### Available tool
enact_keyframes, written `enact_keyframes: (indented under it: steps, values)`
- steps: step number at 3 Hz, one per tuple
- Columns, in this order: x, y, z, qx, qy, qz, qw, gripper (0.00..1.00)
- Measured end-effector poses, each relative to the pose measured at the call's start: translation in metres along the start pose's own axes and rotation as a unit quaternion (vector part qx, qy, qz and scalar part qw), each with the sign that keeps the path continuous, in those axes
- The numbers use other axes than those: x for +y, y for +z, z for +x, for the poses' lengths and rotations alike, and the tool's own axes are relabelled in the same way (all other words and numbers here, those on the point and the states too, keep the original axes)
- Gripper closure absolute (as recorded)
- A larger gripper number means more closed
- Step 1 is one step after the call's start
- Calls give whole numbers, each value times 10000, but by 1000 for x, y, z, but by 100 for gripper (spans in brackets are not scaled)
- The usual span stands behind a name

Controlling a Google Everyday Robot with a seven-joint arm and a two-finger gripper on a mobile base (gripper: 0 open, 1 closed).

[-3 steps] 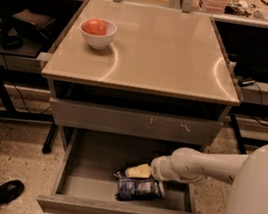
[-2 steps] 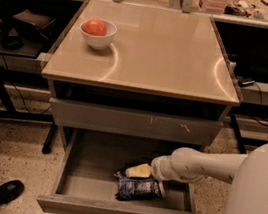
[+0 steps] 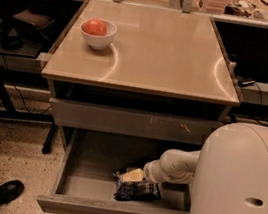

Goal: Pick blue chip bag from middle drawer and place on counter

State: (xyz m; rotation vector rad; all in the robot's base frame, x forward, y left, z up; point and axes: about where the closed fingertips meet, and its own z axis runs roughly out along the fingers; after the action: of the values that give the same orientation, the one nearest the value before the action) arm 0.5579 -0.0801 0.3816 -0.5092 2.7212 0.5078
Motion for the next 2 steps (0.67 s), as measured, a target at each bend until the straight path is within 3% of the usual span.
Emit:
enact_keyframes:
  steps: [1,2]
  values:
    - [3,6,2,33,-31,0,10000,0]
    - [5,32,10,179,-101,152,9997,0]
